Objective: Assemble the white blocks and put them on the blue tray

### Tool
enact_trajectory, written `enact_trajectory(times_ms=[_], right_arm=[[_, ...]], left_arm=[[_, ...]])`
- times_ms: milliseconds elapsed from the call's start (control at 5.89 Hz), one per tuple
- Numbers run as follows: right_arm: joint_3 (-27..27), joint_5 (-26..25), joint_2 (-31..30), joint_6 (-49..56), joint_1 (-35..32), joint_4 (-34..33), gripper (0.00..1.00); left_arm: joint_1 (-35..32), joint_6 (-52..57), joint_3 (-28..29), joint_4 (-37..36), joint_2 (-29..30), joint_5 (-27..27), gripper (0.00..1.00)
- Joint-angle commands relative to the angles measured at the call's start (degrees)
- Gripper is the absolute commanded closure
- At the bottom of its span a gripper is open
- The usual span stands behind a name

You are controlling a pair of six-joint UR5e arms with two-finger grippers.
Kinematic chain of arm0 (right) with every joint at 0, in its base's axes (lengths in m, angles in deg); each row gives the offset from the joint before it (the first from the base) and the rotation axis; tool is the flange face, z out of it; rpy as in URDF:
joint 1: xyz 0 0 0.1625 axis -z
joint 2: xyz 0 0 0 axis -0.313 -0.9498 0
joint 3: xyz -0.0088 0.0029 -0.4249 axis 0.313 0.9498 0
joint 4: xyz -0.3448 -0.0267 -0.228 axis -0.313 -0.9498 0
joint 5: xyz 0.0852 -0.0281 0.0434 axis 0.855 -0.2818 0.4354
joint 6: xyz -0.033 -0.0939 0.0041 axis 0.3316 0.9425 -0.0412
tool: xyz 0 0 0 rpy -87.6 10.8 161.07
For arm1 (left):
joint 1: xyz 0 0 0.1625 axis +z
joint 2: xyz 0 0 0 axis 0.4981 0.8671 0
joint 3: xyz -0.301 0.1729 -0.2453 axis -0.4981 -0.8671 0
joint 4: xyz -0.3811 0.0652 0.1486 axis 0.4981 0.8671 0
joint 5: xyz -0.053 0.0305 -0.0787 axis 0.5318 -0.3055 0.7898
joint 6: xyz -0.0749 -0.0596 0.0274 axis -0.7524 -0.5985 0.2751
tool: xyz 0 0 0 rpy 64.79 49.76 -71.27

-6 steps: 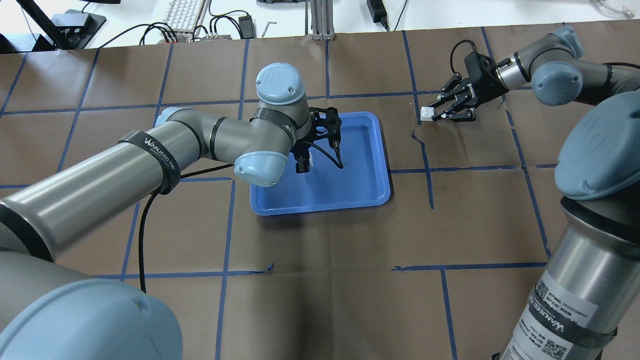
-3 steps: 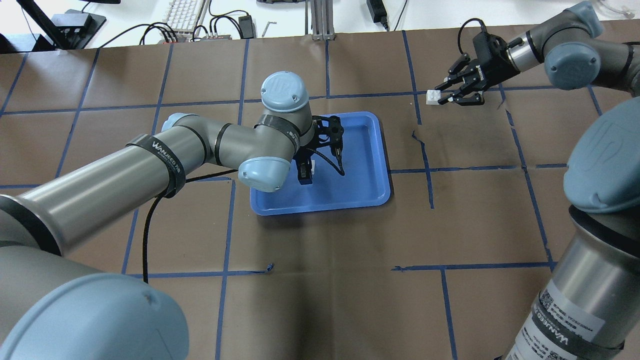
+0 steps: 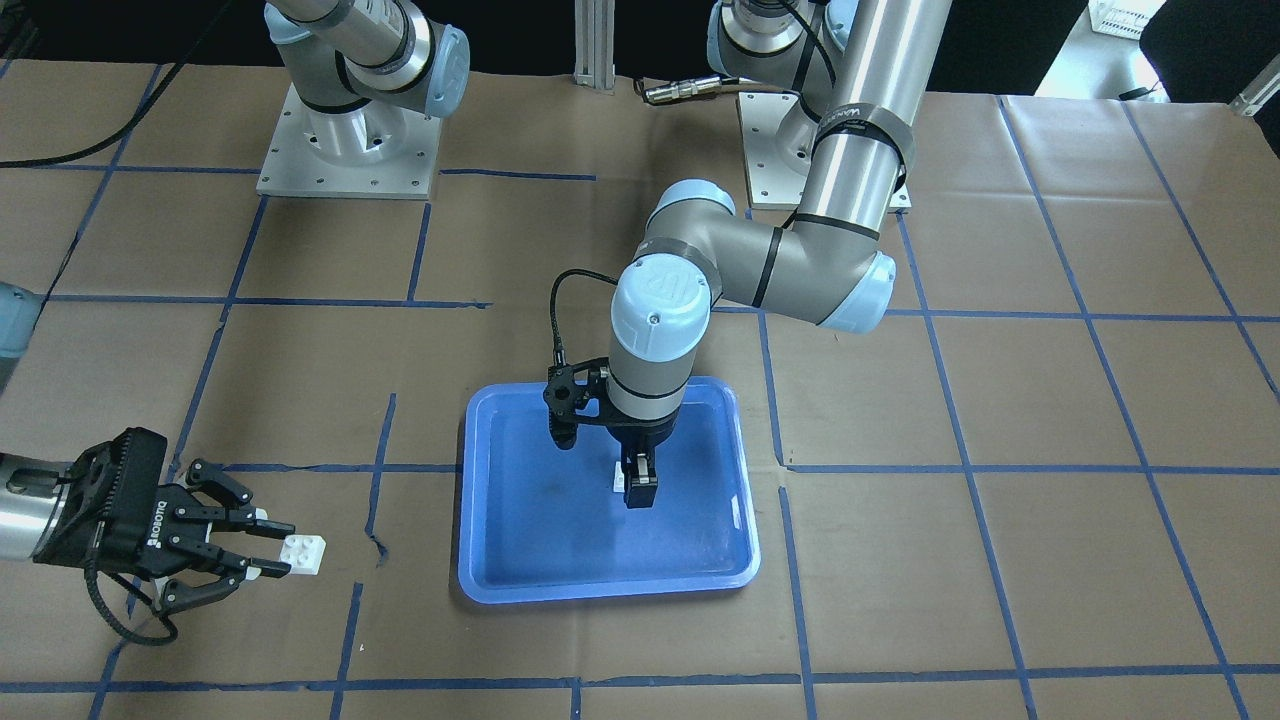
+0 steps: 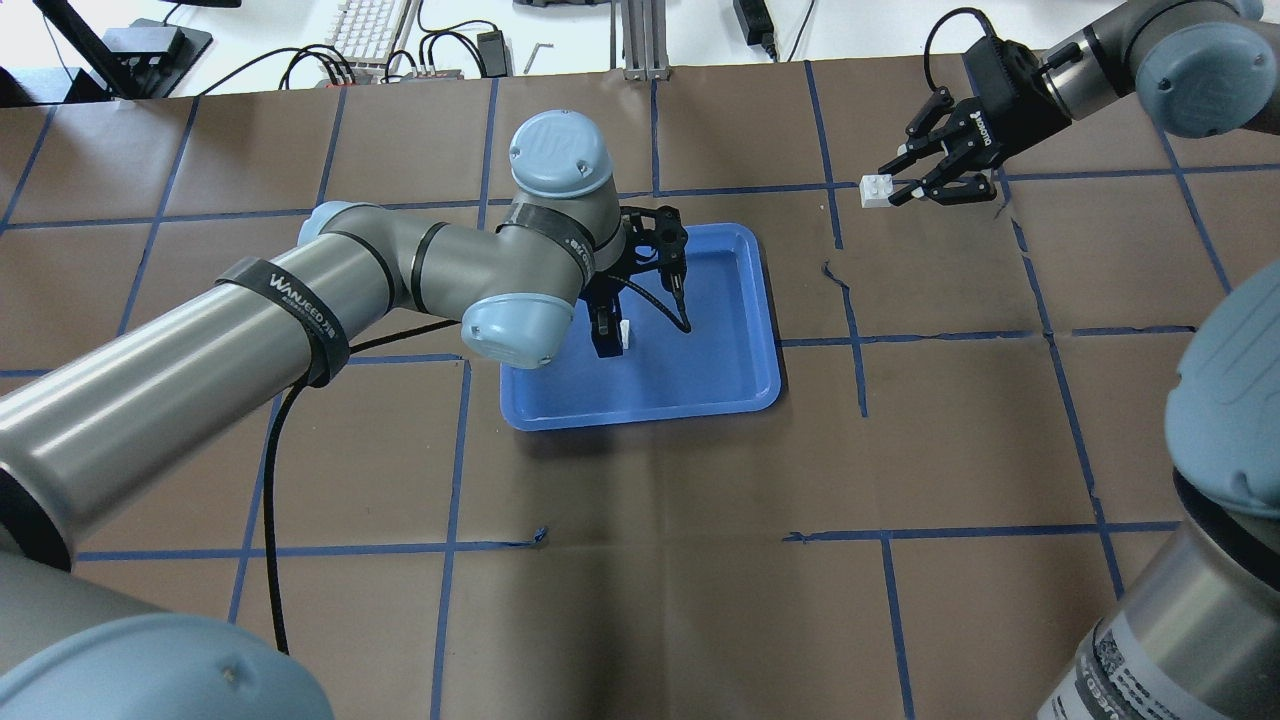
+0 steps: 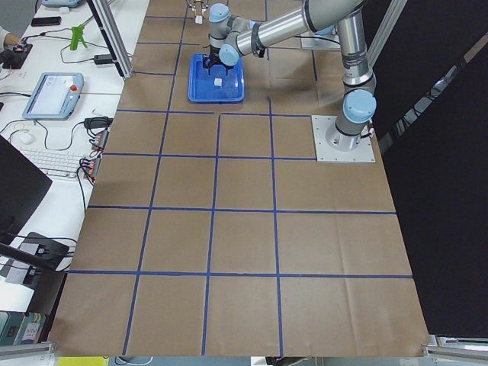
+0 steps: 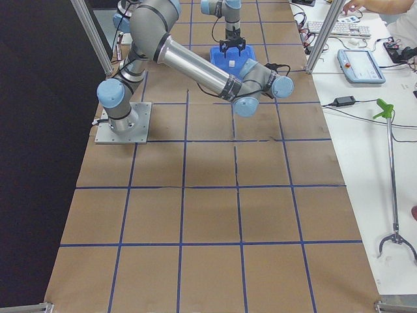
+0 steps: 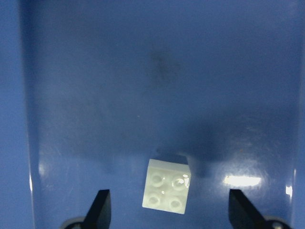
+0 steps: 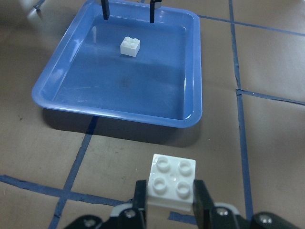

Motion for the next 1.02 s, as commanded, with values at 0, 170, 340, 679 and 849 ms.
enact_trajectory(times_ms=[0, 170, 340, 679, 849], right_arm=[[-4.9, 0.7, -1.9, 0.0, -3.1, -0.3, 0.72], [-7.2, 2.1, -2.5, -1.3, -6.2, -2.8, 0.72], [-9.0, 3.5, -2.5, -6.9, -8.4, -7.6, 0.72], [-16.2, 4.9, -2.3, -18.4, -15.7, -24.5, 0.72], [-19.9, 5.1, -2.0, -23.8, -18.0, -33.0, 0.72]], left_arm=[[0.2, -6.6, 3.6, 13.0, -7.3, 0.0, 0.12], [0.3, -12.4, 4.0, 18.6, -11.6, 0.0, 0.12], [0.5, -14.7, 3.9, 23.1, -16.5, -0.1, 0.12], [2.9, -16.1, 3.4, 31.5, -22.0, -0.9, 0.05], [5.5, -19.7, 3.7, 31.9, -22.4, -0.9, 0.05]])
